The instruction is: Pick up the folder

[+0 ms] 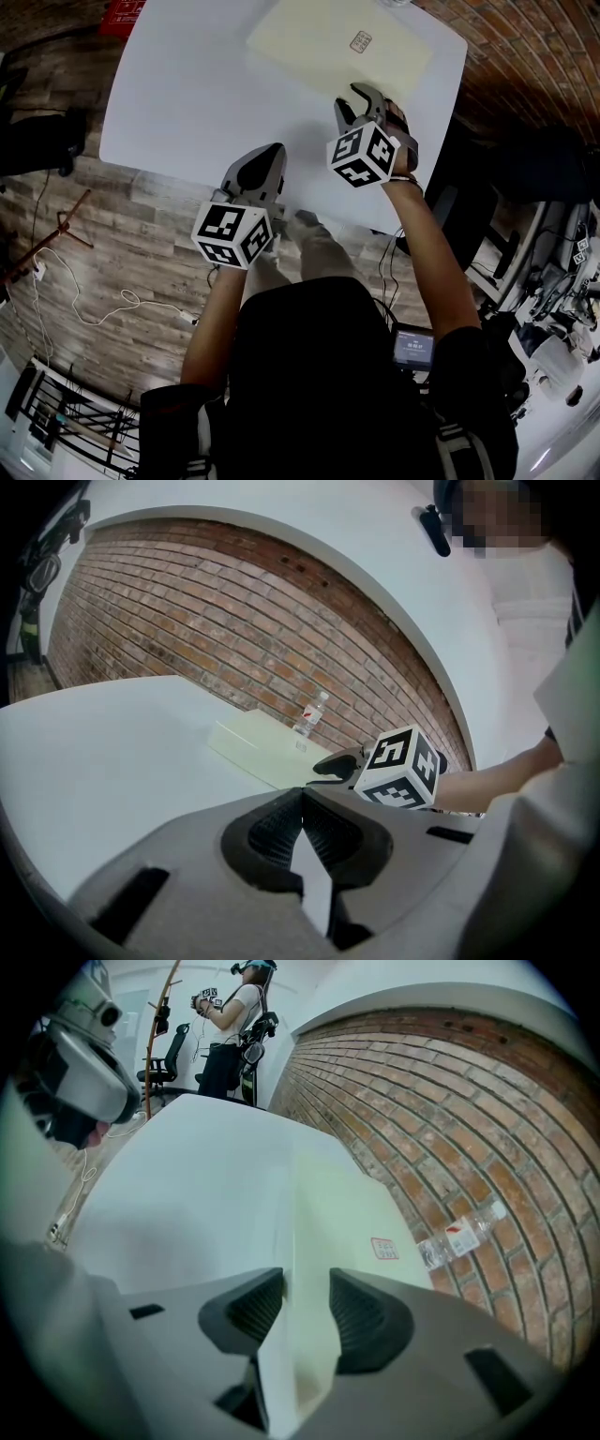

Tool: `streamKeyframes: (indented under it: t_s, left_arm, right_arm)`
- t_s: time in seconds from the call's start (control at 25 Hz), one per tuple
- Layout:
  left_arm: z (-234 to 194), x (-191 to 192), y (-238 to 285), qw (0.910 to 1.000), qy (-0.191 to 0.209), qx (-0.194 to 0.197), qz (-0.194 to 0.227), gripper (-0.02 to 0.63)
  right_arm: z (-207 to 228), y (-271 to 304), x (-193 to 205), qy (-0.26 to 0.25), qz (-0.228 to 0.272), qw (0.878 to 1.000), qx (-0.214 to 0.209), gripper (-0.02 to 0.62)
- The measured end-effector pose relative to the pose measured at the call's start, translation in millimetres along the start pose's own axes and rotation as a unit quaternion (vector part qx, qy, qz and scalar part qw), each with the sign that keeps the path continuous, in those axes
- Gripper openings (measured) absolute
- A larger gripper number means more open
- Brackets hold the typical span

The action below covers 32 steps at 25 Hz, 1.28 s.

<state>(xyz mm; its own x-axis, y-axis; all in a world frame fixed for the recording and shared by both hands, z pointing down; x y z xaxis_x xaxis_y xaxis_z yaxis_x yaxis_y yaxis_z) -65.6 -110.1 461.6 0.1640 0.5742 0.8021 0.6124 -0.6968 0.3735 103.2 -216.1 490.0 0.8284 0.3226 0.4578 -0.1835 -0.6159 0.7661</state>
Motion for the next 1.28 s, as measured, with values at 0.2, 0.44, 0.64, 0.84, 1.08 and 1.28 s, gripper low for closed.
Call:
streamKeyframes:
  t_s: [0.2,0.44,0.64,0.84,1.08,1.28]
  left_arm:
    - [1.2,2.0,-0.4,1.0,0.001,0.002,-0.002,0.013]
    - [1.7,2.9,1.8,1.0,0.0,0.004,-0.004,0.014]
    - [1.5,4.8,3.3,1.0,-0.001,0.002,-0.006,0.014]
    - [-0.3,6.1,4.0,1.0,-0.004,-0.003,-0.007,0.014]
    - [-3.8,6.2,8.9,0.9999,-0.007,-0.004,-0.008,0.014]
    - [-5.5,6.1,10.1,0.9999,-0.008,-0.005,-0.009,0.014]
  right_arm:
    - [1.1,-1.4,0.7,0.019,0.009,1.0,0.002,0.169]
    - [0.8,1.3,1.7,0.021,0.009,1.0,-0.01,0.253]
    - [5.1,8.8,6.9,0.011,-0.003,1.0,-0.002,0.298]
    - [10.1,16.9,8.7,0.005,-0.009,1.0,-0.011,0.331]
    - [13.2,25.4,9.5,0.007,-0.01,1.0,-0.008,0.37]
    - [13.5,28.2,8.4,0.001,-0.011,1.0,0.003,0.37]
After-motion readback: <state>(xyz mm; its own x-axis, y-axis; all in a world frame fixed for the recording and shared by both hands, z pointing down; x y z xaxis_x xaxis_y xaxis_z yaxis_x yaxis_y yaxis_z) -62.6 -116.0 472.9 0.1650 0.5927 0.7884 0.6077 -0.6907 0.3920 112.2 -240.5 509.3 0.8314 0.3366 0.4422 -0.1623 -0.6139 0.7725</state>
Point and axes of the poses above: the fingertips, and each gripper's own axes: y forward along the fingers, z to its right, x out of its underside, the point moved 7 cm from there along -y, backward along the fingers, and after that the axes turned 3 degrees about y, right-handed, at the moved point
